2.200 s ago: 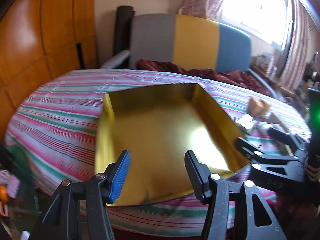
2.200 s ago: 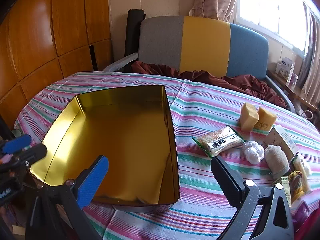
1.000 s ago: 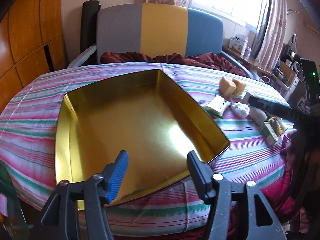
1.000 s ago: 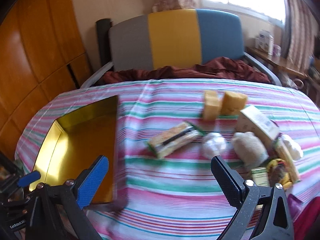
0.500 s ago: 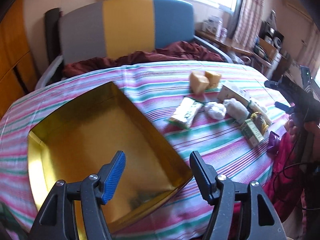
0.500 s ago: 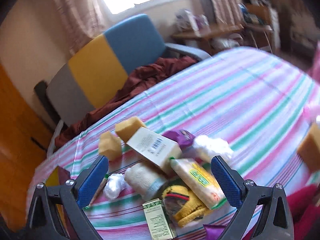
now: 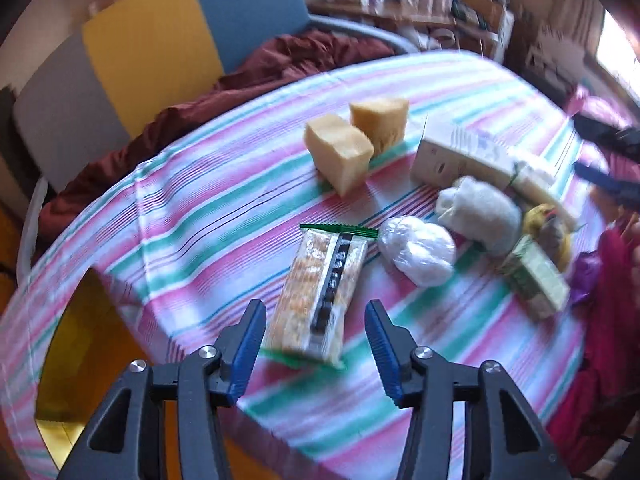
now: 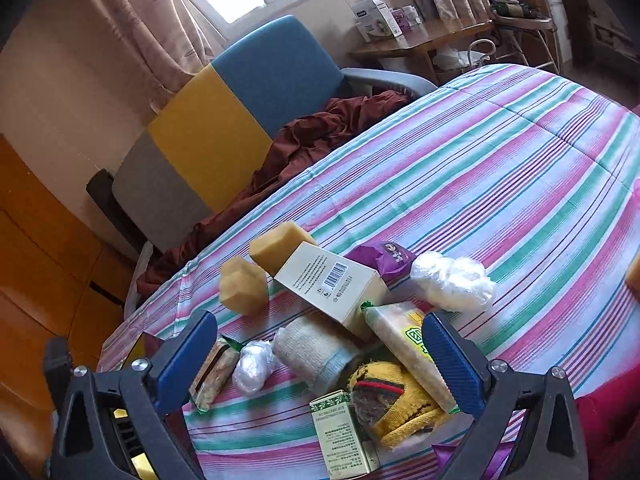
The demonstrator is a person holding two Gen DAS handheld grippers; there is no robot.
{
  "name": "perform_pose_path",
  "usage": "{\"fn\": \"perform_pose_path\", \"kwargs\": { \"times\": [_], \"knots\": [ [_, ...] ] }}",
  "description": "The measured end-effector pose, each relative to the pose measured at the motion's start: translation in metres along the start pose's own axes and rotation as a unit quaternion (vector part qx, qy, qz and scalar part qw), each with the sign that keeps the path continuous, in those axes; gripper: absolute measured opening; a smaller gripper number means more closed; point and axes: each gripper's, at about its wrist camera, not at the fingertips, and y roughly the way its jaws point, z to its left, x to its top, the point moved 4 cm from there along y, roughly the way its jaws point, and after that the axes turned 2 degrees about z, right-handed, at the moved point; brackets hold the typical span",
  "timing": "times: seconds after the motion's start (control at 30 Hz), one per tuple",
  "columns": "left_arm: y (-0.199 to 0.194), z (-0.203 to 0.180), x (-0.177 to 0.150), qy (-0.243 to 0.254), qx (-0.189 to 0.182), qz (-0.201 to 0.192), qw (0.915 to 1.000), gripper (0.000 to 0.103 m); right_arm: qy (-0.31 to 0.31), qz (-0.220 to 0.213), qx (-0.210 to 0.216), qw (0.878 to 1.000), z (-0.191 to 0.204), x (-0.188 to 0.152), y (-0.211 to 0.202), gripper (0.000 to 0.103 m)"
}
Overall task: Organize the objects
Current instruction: 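Grasp the cracker packet with the left gripper, then lift the cracker packet with the left gripper while the right gripper grasps a yellow sponge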
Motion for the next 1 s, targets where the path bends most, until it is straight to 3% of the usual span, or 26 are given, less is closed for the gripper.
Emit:
{"fn": "perform_pose_path", "kwargs": {
  "times": [0.2,0.43,0.53,0.6,0.83,1.0],
  "knots": [
    [0.034,-0.005,0.007,0.022,0.002,0.041,0.9989,0.052,0.004,0.005,0.004,1.000,-0.003,0.001,0.003,0.103],
    [0.055,0.004,0.009,-0.009,-0.015,0.055,0.9983,0.052,0.008,0.005,0.009,1.000,-0.004,0.002,0.004,0.103],
    [0.052,0.005,0.007,-0.022,-0.017,0.051,0.9983,0.040,0.011,0.007,0.006,1.000,-0.006,0.002,0.005,0.103],
    [0.049,0.003,0.001,-0.023,-0.009,0.048,0.9985,0.039,0.010,0.008,0.003,1.000,-0.007,0.002,0.005,0.103],
    [-0.002,-0.036,-0.043,-0.005,0.002,-0.028,0.9996,0.039,-0.012,0.014,-0.006,1.000,-0.001,0.000,0.007,0.103],
    [-0.028,-0.075,-0.085,0.038,0.002,-0.068,0.9970,0.039,-0.048,0.037,-0.004,0.998,0.013,-0.009,0.014,0.103]
  ]
}}
